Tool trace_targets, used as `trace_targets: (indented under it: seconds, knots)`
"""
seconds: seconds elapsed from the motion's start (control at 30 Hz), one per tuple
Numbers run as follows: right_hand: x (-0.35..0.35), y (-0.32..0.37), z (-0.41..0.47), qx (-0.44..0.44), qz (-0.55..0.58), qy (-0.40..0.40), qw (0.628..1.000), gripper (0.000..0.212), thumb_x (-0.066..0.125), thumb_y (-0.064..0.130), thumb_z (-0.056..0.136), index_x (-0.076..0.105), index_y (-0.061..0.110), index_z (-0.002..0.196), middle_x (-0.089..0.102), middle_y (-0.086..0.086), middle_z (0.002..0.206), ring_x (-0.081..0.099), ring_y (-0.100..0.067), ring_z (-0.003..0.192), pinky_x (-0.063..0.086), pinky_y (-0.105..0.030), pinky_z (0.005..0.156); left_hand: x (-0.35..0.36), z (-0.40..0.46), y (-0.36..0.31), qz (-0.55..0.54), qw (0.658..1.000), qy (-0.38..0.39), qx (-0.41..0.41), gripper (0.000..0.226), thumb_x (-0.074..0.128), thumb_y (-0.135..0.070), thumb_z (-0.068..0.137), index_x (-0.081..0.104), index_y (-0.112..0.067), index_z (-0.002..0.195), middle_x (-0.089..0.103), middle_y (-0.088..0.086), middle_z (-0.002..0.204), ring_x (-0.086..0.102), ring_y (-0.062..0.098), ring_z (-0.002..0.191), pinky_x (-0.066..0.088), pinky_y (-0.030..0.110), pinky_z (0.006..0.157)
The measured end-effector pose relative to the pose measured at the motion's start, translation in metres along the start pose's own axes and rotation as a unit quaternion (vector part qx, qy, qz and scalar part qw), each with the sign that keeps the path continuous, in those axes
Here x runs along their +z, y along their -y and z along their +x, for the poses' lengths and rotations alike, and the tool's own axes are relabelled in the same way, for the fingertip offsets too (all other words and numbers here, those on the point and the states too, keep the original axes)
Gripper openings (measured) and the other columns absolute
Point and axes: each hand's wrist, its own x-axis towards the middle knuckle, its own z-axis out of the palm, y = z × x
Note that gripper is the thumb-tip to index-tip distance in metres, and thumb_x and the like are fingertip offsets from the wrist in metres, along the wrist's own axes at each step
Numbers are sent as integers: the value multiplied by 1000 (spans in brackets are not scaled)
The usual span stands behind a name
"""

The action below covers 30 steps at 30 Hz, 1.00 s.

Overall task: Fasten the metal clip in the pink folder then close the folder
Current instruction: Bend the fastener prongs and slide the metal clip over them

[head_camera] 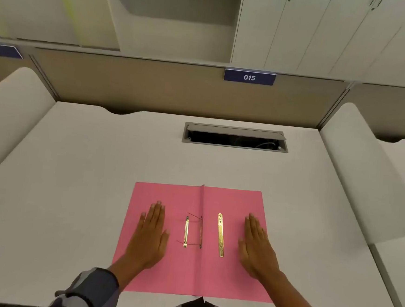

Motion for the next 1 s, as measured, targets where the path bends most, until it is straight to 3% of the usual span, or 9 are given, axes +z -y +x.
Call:
trace_targets:
  seconds: [0.37,0.83,0.93,1.0]
  knots:
    - [19,-8,-15,21,-9,57,998,72,23,42,110,-14,13,164,-16,-5,175,-9,-20,163,0,-39,134,30,-22,7,-40,995,85,-11,75,24,-38,113,-25,-8,161,-33,9,171,-24,25,162,-9,42,133]
    - [25,-5,-20,22,-27,62,997,75,24,44,109,-14,11,165,-18,-6,175,-11,-23,163,-1,-41,134,42,-28,16,-34,998,61,7,76,27,-36,112,-25,-10,161,-33,6,170,-23,24,162,-12,38,131]
    - [20,2,-16,35,-28,58,997,75,29,46,108,0,9,167,-5,-9,176,-1,-27,164,5,-45,134,38,-28,15,-59,997,57,5,74,30,-35,113,-22,-12,162,-29,4,172,-20,23,163,-12,42,132]
    - [10,7,-8,42,-25,27,998,71,43,43,106,23,7,164,25,-12,173,24,-32,159,24,-48,131,32,-28,10,-121,992,22,-10,72,38,-31,113,-6,-12,167,-11,4,177,-9,23,165,-10,44,133]
